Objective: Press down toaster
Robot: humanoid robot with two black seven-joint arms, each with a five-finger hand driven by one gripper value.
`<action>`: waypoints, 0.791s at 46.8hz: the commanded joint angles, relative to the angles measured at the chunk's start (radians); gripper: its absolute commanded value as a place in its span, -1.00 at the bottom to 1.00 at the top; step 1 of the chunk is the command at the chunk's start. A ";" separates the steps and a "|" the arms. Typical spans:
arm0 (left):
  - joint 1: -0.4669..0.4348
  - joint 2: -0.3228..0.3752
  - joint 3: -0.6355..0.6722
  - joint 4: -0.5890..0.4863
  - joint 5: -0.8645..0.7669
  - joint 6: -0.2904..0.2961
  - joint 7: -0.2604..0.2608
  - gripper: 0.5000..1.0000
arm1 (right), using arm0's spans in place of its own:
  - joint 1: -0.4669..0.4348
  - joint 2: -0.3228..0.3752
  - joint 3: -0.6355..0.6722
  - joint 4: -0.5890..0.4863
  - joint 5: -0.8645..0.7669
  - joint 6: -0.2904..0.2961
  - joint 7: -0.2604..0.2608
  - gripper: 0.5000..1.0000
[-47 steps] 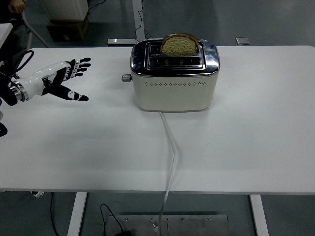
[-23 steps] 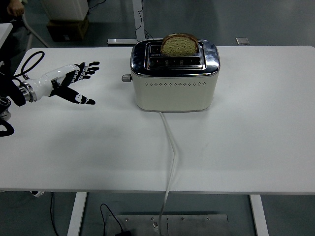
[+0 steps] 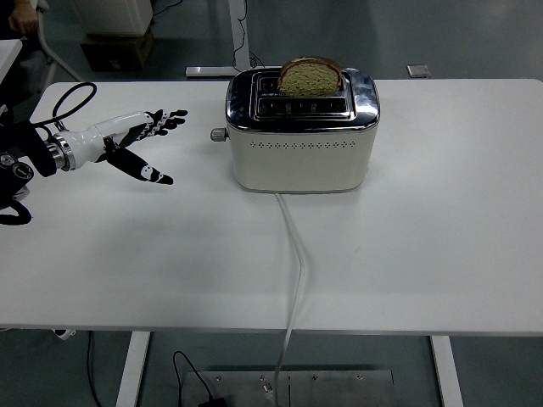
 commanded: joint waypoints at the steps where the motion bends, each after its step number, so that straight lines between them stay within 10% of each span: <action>1: 0.001 0.000 0.001 -0.023 0.018 0.000 0.000 1.00 | 0.000 0.000 0.000 0.000 0.000 0.000 0.000 0.99; 37: -0.010 0.001 0.024 -0.037 0.121 0.001 0.000 1.00 | 0.000 0.000 0.000 0.000 0.000 0.000 0.000 0.99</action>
